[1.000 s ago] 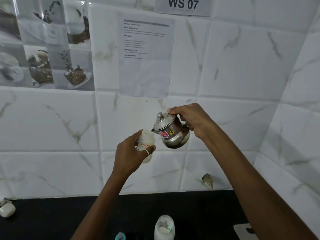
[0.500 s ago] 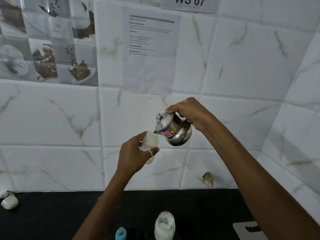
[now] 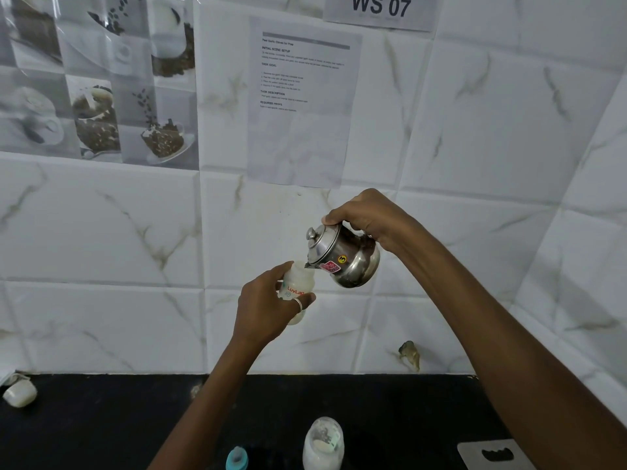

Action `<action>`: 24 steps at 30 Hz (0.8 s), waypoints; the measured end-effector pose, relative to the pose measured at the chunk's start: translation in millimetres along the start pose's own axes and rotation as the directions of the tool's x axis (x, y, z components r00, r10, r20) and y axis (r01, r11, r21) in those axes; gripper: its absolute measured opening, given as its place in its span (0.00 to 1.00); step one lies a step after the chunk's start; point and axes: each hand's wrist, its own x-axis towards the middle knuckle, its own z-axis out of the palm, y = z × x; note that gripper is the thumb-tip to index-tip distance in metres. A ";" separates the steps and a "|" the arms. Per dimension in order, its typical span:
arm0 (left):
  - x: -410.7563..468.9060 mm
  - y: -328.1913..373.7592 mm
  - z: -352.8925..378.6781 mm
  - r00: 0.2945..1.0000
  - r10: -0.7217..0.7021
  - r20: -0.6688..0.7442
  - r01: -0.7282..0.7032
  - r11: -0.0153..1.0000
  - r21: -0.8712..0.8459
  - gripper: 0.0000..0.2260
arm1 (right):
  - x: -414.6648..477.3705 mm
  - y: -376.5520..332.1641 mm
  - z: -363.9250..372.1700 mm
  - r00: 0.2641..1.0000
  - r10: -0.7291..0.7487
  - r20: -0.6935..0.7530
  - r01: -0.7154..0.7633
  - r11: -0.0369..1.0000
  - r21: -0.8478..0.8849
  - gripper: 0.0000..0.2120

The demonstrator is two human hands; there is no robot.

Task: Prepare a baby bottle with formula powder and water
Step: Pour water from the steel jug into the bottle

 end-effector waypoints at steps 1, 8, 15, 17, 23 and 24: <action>-0.2 0.2 -0.1 1.000 -0.001 0.000 0.001 1.000 0.000 0.32 | 1.4 -0.4 0.3 1.000 -0.001 -0.001 0.001 1.000 -0.008 0.13; -1.6 1.6 0.1 1.000 0.006 -0.006 -0.006 1.000 -0.002 0.32 | 6.2 -3.3 1.3 1.000 -0.004 0.016 0.004 0.999 -0.045 0.25; -1.6 -0.2 0.5 1.000 0.010 -0.004 -0.010 1.000 0.007 0.32 | 6.7 -3.8 1.3 1.000 0.008 0.030 -0.006 0.998 -0.059 0.28; -1.0 -0.9 0.9 1.000 0.015 -0.002 -0.015 1.000 0.006 0.32 | 6.6 -3.9 0.3 1.000 0.009 0.024 -0.008 0.998 -0.062 0.28; 0.8 -1.8 1.0 1.000 0.019 -0.002 -0.019 1.000 0.010 0.32 | 5.3 -6.9 -0.5 1.000 0.015 0.021 -0.013 0.997 -0.069 0.21; 0.7 -1.9 0.9 1.000 0.017 -0.001 -0.017 1.000 0.008 0.32 | 4.8 -7.6 -0.6 1.000 0.014 0.024 -0.012 0.998 -0.067 0.20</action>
